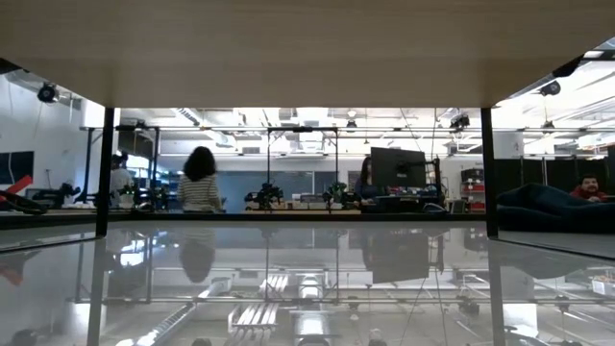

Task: Stack small to large cups/mugs on shelf
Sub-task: Return to Home Position

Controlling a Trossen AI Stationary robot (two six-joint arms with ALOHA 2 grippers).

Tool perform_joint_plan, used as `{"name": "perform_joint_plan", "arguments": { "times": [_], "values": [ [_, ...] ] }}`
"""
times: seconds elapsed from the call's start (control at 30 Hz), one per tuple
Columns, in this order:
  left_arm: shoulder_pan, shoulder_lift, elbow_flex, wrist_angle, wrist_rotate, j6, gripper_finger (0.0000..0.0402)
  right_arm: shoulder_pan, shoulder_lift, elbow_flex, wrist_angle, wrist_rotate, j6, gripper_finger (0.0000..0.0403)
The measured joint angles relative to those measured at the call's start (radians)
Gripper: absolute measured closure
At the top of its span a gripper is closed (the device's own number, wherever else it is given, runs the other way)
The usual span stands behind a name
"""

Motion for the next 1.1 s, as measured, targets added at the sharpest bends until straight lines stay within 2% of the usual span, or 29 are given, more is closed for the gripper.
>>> {"name": "perform_joint_plan", "arguments": {
  "times": [0.37, 0.67, 1.1],
  "values": [
    [0.0, 0.0, -0.002, 0.007, 0.0, -0.032, 0.0359, 0.0, 0.0, -0.073, 0.075, -0.045, -0.015, 0.0211],
    [0.0, 0.001, -0.002, 0.007, 0.0, -0.052, 0.0359, 0.0, 0.0, -0.208, 0.414, -0.159, -0.114, 0.0211],
    [0.0, 0.001, -0.003, 0.007, 0.0, -0.052, 0.0359, 0.0, 0.0, -0.391, 0.616, -0.163, -0.079, 0.0211]
  ]
}}
